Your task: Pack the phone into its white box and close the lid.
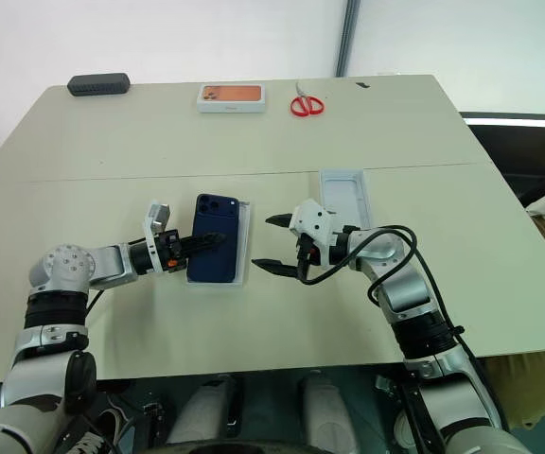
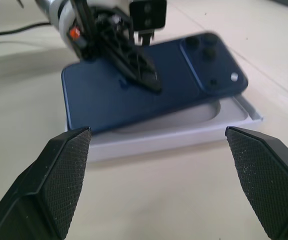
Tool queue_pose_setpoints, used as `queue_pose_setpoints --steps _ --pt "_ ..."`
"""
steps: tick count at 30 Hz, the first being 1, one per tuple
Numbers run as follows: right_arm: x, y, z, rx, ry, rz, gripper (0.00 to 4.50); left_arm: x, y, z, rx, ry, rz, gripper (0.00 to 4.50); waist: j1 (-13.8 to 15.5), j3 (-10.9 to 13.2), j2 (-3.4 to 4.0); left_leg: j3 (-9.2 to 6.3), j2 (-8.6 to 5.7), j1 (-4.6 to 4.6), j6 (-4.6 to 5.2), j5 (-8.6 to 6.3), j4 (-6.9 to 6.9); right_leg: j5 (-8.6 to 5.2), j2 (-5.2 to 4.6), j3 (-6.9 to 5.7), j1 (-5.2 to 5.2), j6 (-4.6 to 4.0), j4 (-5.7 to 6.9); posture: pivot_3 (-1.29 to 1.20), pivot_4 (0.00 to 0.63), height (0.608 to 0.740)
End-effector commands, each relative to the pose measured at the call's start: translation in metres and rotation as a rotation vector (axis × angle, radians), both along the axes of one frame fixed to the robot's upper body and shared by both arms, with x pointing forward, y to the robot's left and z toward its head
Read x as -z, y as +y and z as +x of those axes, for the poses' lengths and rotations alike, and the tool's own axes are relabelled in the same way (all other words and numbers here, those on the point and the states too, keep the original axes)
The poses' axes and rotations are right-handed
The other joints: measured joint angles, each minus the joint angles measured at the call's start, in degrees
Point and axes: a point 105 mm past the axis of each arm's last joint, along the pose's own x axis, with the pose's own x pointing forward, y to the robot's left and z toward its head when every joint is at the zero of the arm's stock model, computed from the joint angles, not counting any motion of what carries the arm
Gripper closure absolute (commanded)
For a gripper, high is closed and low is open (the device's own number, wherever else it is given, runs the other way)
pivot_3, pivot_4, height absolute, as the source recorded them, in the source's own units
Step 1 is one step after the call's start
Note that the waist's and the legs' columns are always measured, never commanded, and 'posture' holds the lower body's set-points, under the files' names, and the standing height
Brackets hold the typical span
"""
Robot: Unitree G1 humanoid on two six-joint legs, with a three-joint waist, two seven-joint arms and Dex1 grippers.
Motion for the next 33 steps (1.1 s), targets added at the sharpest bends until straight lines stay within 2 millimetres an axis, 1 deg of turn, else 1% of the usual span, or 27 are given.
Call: queue_pose_setpoints --steps 1,3,5,6,11,15,19,22,29,33 --pt "-0.014 0.007 -0.002 -0.021 -0.061 0.019 0.0 -0.022 0.002 0.007 0.014 -0.075 -0.011 2.16 0.02 0.0 0.0 0.01 0.0 0.0 -0.01 0.0 0.01 0.0 0.0 0.0 0.01 0.0 0.02 0.0 0.15 0.74" --pt "-0.013 0.008 -0.002 -0.022 -0.064 0.015 0.0 -0.023 0.002 0.006 0.025 -0.08 0.003 1.24 0.0 0.0 0.0 0.01 0.0 0.01 -0.01 0.0 0.02 0.0 0.0 0.01 0.01 0.0 0.03 0.0 0.15 0.74" --pt "-0.013 0.008 -0.001 -0.023 -0.064 0.015 0.0 -0.024 0.001 0.004 0.044 -0.083 0.021 0.18 -0.06 -0.01 0.01 0.0 0.0 0.02 -0.01 0.01 0.02 0.0 0.0 0.02 0.02 0.0 0.03 0.0 0.15 0.74" --pt "-0.013 0.009 0.0 -0.023 -0.065 0.014 0.0 -0.026 0.001 0.003 0.06 -0.091 0.034 0.08 -0.1 0.0 0.0 0.0 0.01 0.05 -0.01 0.01 0.01 0.0 0.0 0.02 0.03 0.0 0.04 0.0 0.15 0.74" --pt "-0.013 0.012 0.002 -0.032 -0.075 0.012 0.0 -0.035 0.001 -0.001 0.087 -0.112 0.078 0.08 -0.16 0.0 0.0 -0.01 0.05 0.08 -0.01 0.01 0.01 0.0 0.04 0.06 0.02 0.0 0.08 0.0 0.15 0.74" --pt "-0.012 0.014 0.003 -0.036 -0.081 0.01 0.0 -0.034 0.002 -0.005 0.102 -0.099 0.112 0.08 -0.06 0.0 0.0 -0.02 0.06 0.07 -0.01 0.01 0.01 0.0 0.04 0.07 0.02 0.0 0.08 0.0 0.15 0.74" --pt "-0.012 0.018 0.002 -0.042 -0.079 0.018 0.0 -0.037 0.002 -0.012 0.119 -0.096 0.124 0.08 -0.08 0.0 0.0 -0.02 0.07 0.07 -0.01 0.01 0.01 0.0 0.03 0.07 0.01 0.0 0.08 0.0 0.15 0.74" --pt "-0.01 0.019 0.002 -0.045 -0.079 0.016 0.0 -0.033 0.006 -0.007 0.092 -0.089 0.183 0.08 -0.09 0.0 0.0 -0.02 0.07 0.07 -0.01 0.01 0.01 0.0 0.03 0.07 0.01 -0.01 0.08 0.0 0.15 0.74" --pt "-0.009 0.02 0.003 -0.045 -0.084 0.011 0.0 -0.044 0.002 -0.009 0.13 -0.146 0.252 0.08 -0.14 0.0 0.0 -0.02 0.06 0.07 -0.01 0.01 0.01 0.0 0.04 0.07 0.01 0.0 0.09 0.0 0.15 0.74" --pt "-0.008 0.02 0.003 -0.045 -0.087 0.006 0.0 -0.042 0.013 -0.007 0.105 -0.158 0.316 0.08 -0.11 0.0 0.0 -0.01 0.06 0.07 -0.01 0.01 0.0 0.0 0.04 0.08 0.0 -0.01 0.09 0.0 0.15 0.74"
